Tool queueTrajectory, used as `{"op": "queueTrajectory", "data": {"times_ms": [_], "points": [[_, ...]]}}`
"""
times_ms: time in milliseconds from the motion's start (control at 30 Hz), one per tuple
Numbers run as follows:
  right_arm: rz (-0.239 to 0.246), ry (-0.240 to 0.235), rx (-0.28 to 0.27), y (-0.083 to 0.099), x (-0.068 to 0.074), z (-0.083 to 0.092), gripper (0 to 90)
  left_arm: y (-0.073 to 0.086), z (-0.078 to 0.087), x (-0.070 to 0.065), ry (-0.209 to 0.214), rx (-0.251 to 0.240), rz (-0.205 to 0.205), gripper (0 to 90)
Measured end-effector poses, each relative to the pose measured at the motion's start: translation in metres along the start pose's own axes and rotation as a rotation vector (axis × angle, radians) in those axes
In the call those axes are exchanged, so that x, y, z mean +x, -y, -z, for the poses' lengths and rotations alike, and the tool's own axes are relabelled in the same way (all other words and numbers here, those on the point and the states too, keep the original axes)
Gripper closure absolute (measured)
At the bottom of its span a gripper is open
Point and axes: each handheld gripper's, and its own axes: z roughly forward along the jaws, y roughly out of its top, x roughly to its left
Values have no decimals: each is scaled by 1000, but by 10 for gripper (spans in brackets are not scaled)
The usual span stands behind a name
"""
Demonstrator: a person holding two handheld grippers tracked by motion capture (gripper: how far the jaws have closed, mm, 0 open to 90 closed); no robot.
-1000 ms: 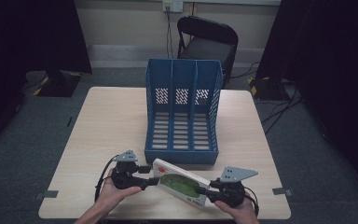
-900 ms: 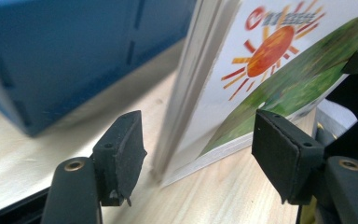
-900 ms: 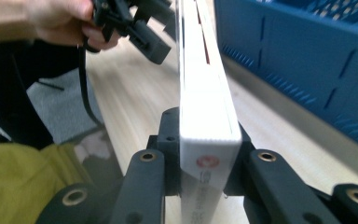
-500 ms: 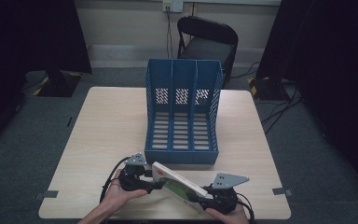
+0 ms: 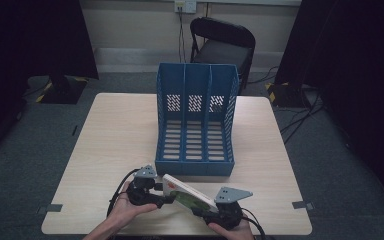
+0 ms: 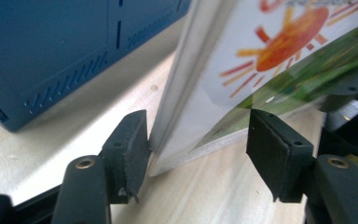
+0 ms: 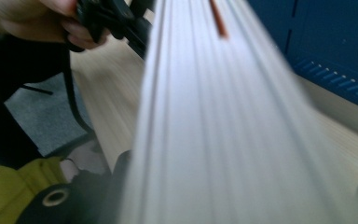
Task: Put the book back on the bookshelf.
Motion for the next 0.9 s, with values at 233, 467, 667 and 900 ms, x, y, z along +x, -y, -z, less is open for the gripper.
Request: {"op": "queueTrajectory", "data": {"times_ms": [233,467,667,900], "points": [[34,30,12,0,1,0,763,0,0,0,-11,-5,6,421],[44,29,27,-3,1,2,765,2,13,8,-55,-14,47,351],[23,25,26,-4,-2,9,766,5,22,24,-143,11,99,301],[5,23,16,-6,-6,13,766,13,37,48,-225,23,191,267]]}}
